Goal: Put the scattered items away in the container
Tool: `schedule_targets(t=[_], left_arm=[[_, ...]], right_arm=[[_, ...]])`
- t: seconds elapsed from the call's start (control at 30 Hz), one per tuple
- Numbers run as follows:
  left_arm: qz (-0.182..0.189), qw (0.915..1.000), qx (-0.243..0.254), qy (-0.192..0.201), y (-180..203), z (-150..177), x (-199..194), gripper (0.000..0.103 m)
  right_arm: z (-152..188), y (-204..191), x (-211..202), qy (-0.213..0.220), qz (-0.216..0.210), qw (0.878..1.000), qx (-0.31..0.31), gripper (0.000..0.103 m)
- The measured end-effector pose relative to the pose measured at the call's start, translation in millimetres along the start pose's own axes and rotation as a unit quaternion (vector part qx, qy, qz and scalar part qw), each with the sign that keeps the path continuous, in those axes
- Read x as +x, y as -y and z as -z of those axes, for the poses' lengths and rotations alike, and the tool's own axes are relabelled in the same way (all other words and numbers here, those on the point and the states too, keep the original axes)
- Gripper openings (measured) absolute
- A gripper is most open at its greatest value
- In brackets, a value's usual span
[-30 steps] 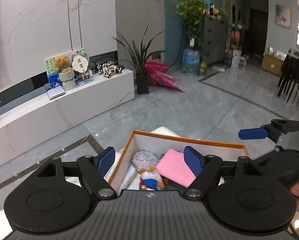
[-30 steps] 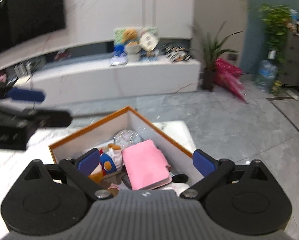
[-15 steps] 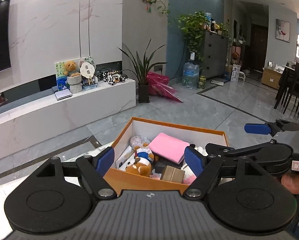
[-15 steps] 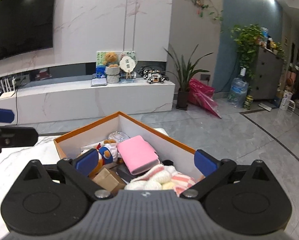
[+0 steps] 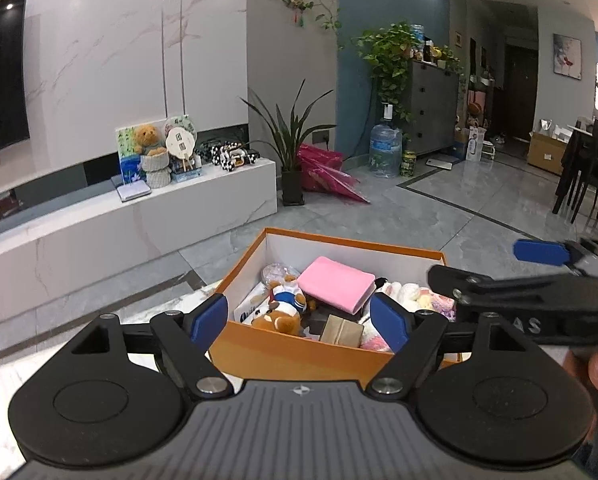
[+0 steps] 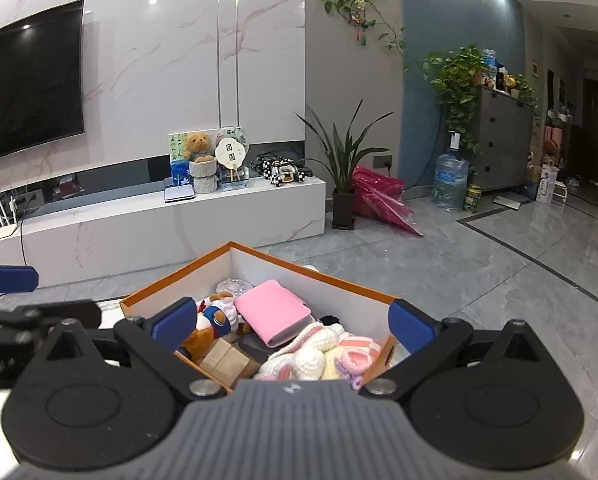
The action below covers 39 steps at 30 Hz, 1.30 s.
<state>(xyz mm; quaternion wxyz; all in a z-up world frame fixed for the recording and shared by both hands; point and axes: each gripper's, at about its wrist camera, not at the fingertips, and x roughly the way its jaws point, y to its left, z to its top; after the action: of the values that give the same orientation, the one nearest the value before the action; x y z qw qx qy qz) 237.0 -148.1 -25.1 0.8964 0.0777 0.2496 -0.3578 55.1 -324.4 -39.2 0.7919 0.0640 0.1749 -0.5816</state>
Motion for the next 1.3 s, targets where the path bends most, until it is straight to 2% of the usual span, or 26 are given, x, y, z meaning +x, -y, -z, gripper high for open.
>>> schedule_targets(t=[0.13, 0.33, 0.5, 0.8, 1.3], left_arm=[[-0.001, 1.0, -0.005, -0.003, -1.0, 4.1, 1.2, 0.094], [-0.023, 0.9992, -0.022, -0.024, -6.8, 10.2, 9.4, 0.096], [-0.023, 0.9985, -0.037, -0.032, -13.3, 12.8, 12.4, 0.096], [-0.038, 0.998, -0.019, -0.047, -6.3, 23.6, 19.3, 0.096], [-0.017, 0.999, 0.001, -0.042, 2.8, 20.9, 16.2, 0.097]], right_arm=[[6.9, 2.2, -8.8, 0.003, 0.013, 1.0, 0.002, 0.102], [8.2, 8.9, -14.1, 0.0, 0.026, 1.0, 0.014, 0.102], [9.7, 8.3, -13.0, -0.009, 0.032, 0.999, 0.011, 0.102], [11.6, 3.8, -14.6, -0.025, 0.04, 0.999, 0.012, 0.102], [12.2, 6.0, -16.6, -0.032, 0.047, 0.998, 0.015, 0.102]])
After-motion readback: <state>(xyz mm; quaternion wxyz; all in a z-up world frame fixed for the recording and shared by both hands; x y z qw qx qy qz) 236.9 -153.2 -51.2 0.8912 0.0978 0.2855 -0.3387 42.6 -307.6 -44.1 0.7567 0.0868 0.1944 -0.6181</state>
